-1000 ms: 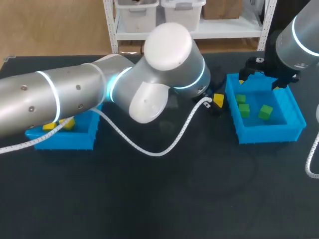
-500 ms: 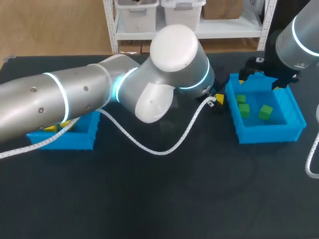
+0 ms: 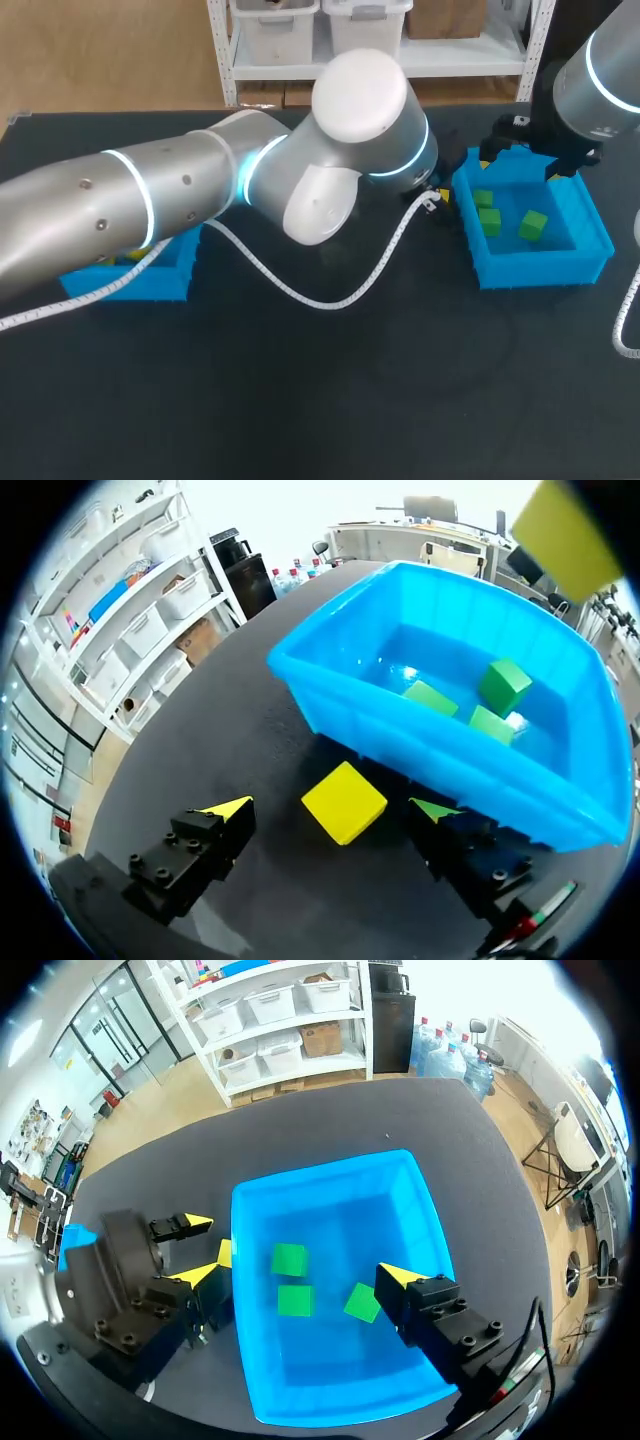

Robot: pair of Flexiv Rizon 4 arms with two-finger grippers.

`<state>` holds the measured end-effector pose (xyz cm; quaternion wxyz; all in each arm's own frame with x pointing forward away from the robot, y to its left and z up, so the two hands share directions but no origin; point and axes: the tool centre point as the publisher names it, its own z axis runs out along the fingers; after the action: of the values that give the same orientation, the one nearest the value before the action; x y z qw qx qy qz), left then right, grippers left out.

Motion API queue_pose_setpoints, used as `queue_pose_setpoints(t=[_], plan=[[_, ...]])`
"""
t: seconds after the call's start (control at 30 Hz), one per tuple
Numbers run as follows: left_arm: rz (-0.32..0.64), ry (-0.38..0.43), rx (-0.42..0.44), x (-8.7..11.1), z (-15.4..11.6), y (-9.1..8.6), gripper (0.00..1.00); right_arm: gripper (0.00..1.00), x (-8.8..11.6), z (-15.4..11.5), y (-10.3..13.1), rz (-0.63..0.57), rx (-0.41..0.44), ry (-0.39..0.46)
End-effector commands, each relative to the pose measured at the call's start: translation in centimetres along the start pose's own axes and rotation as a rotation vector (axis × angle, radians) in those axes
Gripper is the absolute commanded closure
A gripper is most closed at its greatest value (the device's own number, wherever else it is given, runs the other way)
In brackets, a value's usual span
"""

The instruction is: Put the green cubes in the right bin and the yellow cubes in the left bin.

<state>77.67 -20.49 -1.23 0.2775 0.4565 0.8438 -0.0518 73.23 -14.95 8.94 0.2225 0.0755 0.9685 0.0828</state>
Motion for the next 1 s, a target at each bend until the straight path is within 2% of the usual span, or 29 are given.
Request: queue_pose_setpoints(t=[0.03,0.07,0.63,1.0], plan=[[-0.002,-0.001,0.002,-0.3,0.4,0.2,0.78,0.00,0.2,-0.1,-0.1,0.001,0.001,-0.007],[-0.003,-0.002,0.001,-0.3,0.4,0.2,1.00,0.00,0.2,-0.1,-0.1,0.001,0.001,-0.007],[-0.017,-0.001,0.001,0.6,0.0,0.2,1.00,0.00,0.2,-0.1,-0.1,0.001,0.001,-0.007],[-0.050,-0.006,-0.031,2.3,-2.3,2.2,1.00,0.00,0.2,-0.1,-0.1,0.001,0.001,-0.007]])
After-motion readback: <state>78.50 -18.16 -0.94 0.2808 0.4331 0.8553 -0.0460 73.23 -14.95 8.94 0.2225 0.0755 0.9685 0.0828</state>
